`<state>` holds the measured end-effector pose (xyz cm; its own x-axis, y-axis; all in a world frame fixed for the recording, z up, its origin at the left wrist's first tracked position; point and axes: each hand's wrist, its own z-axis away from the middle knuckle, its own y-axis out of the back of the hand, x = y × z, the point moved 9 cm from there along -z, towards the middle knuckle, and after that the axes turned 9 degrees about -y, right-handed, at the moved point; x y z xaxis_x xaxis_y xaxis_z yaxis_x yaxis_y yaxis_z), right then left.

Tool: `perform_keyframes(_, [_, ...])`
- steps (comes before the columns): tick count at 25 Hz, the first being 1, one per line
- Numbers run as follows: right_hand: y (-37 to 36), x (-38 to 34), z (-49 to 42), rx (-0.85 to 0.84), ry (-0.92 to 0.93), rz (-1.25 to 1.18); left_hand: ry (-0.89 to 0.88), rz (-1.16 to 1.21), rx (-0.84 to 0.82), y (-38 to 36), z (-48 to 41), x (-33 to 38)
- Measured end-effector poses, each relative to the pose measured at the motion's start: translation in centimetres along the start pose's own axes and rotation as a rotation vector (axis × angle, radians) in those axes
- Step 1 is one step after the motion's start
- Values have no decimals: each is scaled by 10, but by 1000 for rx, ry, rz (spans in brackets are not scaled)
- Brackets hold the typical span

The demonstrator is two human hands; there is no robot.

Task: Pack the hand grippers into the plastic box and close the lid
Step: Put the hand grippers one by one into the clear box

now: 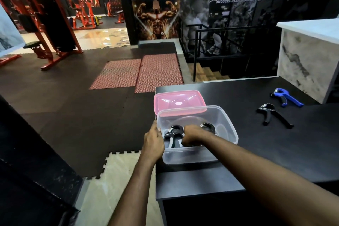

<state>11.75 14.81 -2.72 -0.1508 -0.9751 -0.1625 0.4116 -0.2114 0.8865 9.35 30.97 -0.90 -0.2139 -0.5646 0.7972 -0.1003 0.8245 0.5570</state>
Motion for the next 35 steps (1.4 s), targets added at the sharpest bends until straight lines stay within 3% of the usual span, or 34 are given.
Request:
perform_keyframes(13, [-11, -2, -14, 53, 13, 87, 31, -24, 22, 0, 1, 0])
perform_keyframes(17, [-14, -8, -8, -21, 82, 121, 56, -40, 15, 1, 4, 2])
perform_keyframes(22, [-4, 7, -2, -12, 40, 97, 57, -85, -8, 2, 4, 6])
perform_keyframes(26, [10, 19, 4, 66, 51, 23, 45, -100, -85, -9, 3, 17])
perform_keyframes(29, [33, 45, 4, 156, 12, -202, 46, -173, -113, -17, -2, 25])
perform_keyframes(35, [106, 134, 26, 577, -89, -424, -116, -379, 61, -30, -29, 84])
